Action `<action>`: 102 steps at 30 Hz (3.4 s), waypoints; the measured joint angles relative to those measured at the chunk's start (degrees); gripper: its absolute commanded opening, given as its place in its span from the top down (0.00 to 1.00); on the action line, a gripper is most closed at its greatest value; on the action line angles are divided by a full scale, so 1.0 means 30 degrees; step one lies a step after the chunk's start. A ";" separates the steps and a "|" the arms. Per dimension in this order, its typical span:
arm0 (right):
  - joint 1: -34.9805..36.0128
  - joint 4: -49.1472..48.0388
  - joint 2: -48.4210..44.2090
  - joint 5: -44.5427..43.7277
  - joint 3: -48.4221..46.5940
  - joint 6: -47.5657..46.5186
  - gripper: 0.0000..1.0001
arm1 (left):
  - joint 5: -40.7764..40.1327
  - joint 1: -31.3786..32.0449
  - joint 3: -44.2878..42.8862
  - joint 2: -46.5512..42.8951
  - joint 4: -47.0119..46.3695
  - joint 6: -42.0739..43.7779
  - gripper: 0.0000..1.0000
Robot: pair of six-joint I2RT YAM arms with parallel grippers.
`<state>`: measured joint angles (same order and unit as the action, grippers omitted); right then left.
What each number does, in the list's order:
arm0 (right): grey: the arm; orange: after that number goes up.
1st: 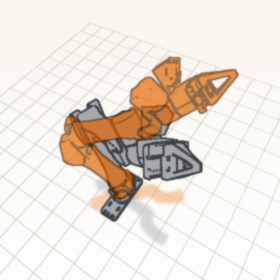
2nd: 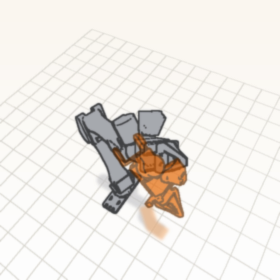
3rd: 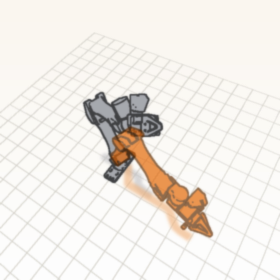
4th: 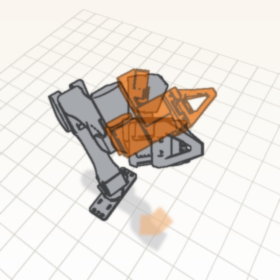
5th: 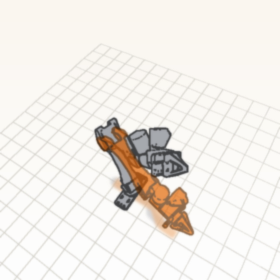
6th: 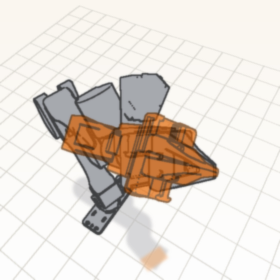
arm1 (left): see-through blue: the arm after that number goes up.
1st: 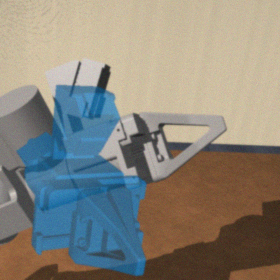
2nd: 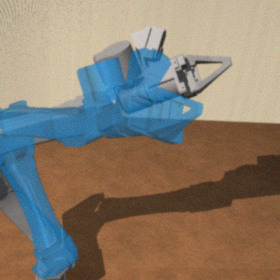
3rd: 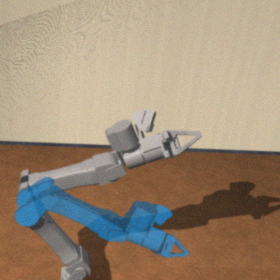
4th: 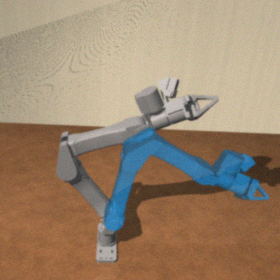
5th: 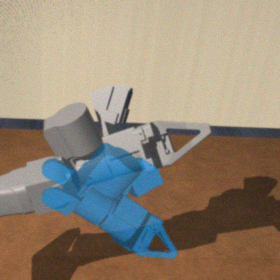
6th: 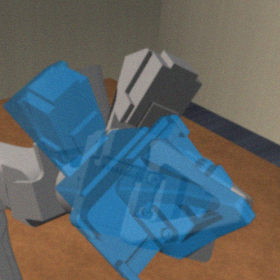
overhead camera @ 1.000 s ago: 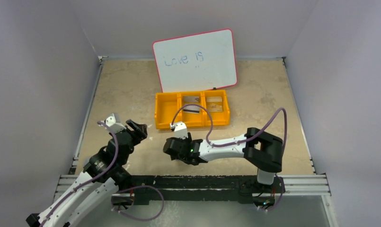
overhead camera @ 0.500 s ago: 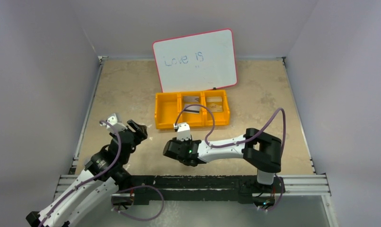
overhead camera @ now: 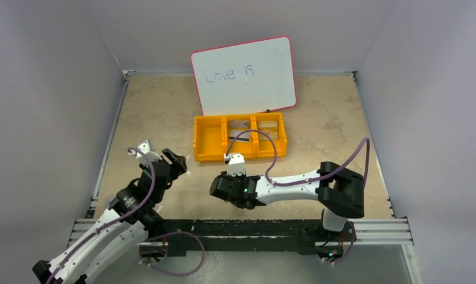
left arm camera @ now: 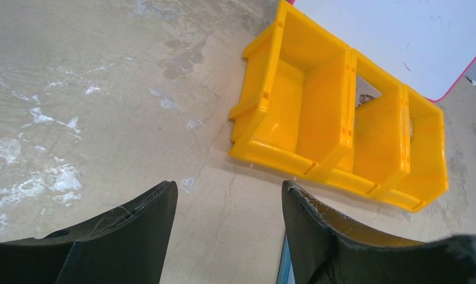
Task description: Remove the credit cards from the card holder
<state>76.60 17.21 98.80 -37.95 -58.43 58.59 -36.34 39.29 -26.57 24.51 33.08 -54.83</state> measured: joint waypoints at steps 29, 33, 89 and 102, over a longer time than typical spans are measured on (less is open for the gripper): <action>0.0073 0.0182 0.0175 -0.0138 0.0576 0.1552 0.76 | 0.5071 0.0000 0.0867 0.4976 -0.5275 0.0481 0.32; 0.0073 0.0495 -0.0481 -0.0131 0.1173 0.1814 0.72 | 0.5187 0.0000 0.0896 0.5195 -0.5377 0.0488 0.32; 0.1217 0.5457 -0.5129 -0.1945 0.4772 0.8881 0.81 | 0.6207 0.0000 0.1180 0.6237 -0.6521 0.0510 0.32; 0.1137 0.7577 -1.0338 -0.2514 0.4503 0.9435 0.46 | 0.8684 0.0000 0.1246 0.8531 -0.8153 0.1209 0.32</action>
<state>80.01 39.94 67.79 -45.50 -44.93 86.89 -10.28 39.29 -22.83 50.11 8.62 -51.20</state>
